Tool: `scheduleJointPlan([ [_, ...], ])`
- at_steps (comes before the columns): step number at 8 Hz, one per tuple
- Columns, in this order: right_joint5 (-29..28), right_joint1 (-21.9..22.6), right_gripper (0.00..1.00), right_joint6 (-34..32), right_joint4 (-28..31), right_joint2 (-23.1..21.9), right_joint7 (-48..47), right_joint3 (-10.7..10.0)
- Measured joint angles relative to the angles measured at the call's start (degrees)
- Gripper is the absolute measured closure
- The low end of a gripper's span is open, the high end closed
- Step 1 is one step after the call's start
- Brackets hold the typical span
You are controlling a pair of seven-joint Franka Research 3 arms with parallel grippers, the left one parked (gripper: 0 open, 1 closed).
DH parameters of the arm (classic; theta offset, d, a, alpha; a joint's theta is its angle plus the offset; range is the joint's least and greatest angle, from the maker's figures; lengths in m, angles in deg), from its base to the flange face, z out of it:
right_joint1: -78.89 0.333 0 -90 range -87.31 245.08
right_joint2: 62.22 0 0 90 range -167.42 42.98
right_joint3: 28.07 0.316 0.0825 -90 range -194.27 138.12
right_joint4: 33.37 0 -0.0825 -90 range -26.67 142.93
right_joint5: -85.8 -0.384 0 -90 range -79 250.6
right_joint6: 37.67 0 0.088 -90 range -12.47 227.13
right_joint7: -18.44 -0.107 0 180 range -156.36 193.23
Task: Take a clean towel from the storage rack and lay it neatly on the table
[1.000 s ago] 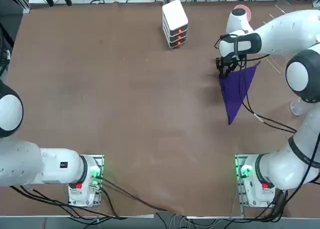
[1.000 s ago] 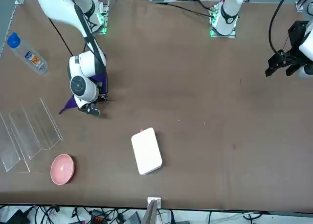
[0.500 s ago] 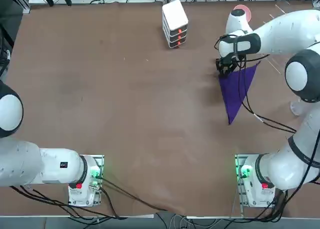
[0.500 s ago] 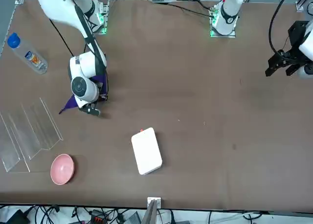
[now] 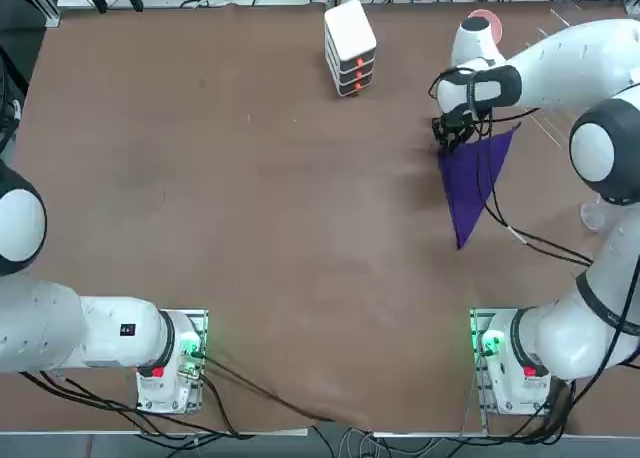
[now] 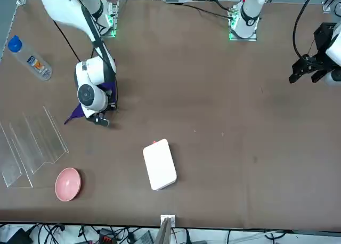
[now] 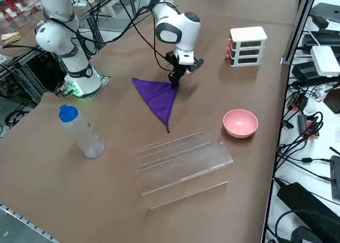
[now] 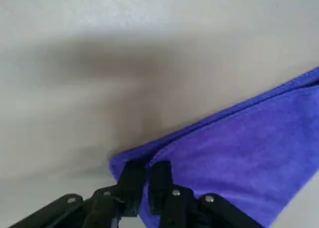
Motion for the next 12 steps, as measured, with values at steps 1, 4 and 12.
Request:
scheduleJointPlan([
  [1, 0.4, 0.0, 0.91, -2.4, -0.9, 0.0, -0.1, -0.1],
  [4, 0.9, -0.1, 0.98, -5.4, -2.0, 0.0, -0.2, -0.5],
  [12, 17.1, -4.7, 0.98, -23.3, 3.3, -2.5, 13.4, -7.4],
])
